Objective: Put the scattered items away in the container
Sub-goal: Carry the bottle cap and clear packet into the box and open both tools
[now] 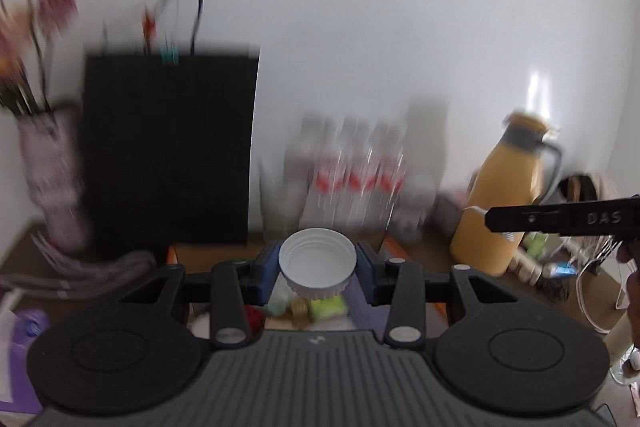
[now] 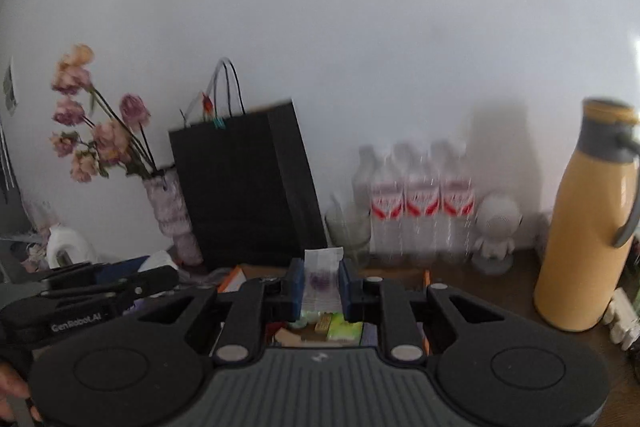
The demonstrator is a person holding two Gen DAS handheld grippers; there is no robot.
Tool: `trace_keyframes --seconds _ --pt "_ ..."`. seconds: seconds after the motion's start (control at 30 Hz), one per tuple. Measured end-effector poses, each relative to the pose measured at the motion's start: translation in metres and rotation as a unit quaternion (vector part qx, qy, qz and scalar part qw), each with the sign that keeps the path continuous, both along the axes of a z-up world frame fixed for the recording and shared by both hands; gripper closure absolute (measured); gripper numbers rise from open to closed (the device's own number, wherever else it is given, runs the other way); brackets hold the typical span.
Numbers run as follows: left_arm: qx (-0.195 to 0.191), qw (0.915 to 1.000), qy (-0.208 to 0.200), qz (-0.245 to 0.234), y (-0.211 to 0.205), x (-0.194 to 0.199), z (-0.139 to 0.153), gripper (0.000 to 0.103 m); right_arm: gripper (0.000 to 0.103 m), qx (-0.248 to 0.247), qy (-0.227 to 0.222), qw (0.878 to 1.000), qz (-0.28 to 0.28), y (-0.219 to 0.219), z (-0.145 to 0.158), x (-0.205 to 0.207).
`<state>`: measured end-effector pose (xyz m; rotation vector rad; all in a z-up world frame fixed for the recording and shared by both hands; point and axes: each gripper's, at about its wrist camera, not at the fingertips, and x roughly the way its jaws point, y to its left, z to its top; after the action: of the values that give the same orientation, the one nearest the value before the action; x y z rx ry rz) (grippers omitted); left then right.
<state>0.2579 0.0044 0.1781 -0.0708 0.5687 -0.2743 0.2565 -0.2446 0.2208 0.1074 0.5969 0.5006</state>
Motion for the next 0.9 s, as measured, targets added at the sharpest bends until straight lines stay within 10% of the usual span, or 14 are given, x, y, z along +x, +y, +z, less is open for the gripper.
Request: trace_keyframes --seconds 0.17,0.47,0.9 --pt "0.006 0.9880 0.154 0.000 0.002 0.088 -0.074 0.062 0.086 -0.053 0.157 0.985 0.037 0.026 -0.064 0.096" --pt "0.008 0.9762 0.216 -0.017 0.002 0.126 -0.134 0.062 0.084 -0.100 0.269 0.956 0.055 0.075 -0.169 0.159" --pt "0.019 0.9828 0.184 -0.007 0.012 0.101 -0.089 0.035 0.040 -0.064 0.275 0.959 0.022 0.050 -0.130 0.143"
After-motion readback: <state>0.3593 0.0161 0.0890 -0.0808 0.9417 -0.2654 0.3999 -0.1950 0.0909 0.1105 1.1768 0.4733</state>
